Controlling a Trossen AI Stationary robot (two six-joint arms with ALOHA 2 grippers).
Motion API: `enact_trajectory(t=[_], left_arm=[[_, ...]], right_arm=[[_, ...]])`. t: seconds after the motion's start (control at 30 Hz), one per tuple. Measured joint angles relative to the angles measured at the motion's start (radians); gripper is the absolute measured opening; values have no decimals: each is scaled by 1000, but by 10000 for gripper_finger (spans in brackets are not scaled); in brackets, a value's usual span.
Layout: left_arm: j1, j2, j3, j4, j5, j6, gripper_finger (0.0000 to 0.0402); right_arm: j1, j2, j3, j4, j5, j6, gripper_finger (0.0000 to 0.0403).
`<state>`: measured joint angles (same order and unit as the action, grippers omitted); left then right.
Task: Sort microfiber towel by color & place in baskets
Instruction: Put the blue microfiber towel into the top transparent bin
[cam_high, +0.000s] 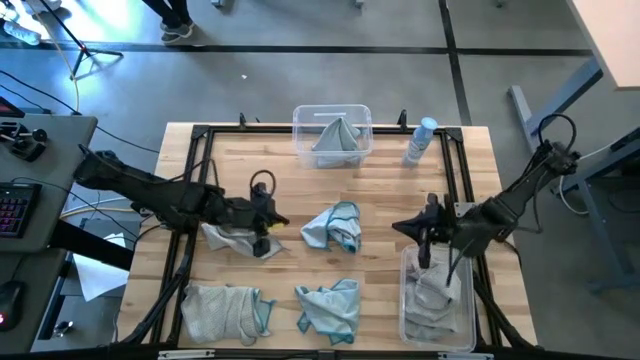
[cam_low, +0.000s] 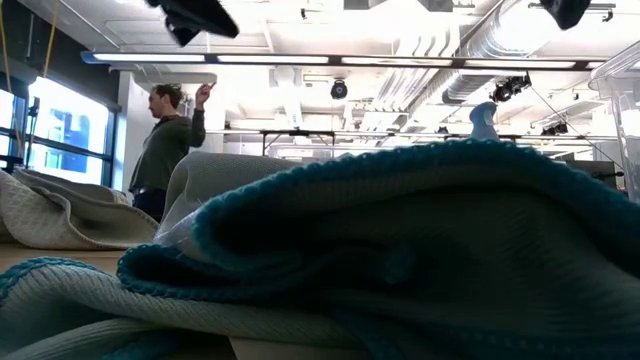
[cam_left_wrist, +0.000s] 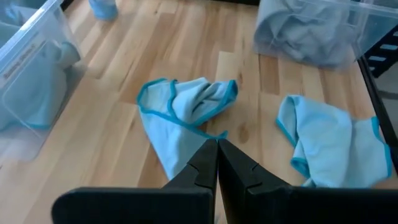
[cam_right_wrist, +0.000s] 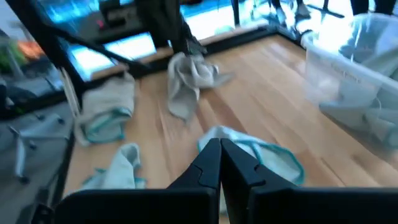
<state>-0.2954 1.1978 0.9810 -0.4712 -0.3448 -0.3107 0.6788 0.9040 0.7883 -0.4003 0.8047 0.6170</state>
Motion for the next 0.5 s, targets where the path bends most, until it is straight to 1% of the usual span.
enact_trajectory(t=[0.1, 0.2, 0.33, 0.5], left_arm=[[-10, 72, 91, -34, -8, -18, 0], [-14, 147, 179, -60, -12, -27, 0], [-14, 258, 295, -88, -20, -29, 0], [-13, 414, 445, -250, -67, -53, 0]], right_arm=[[-20, -89, -84, 91, 0, -53, 0], [-40, -157, -135, 117, -1, -57, 0], [-53, -210, -159, 114, -47, -65, 0], [-53, -233, -162, 114, -109, -110, 0]])
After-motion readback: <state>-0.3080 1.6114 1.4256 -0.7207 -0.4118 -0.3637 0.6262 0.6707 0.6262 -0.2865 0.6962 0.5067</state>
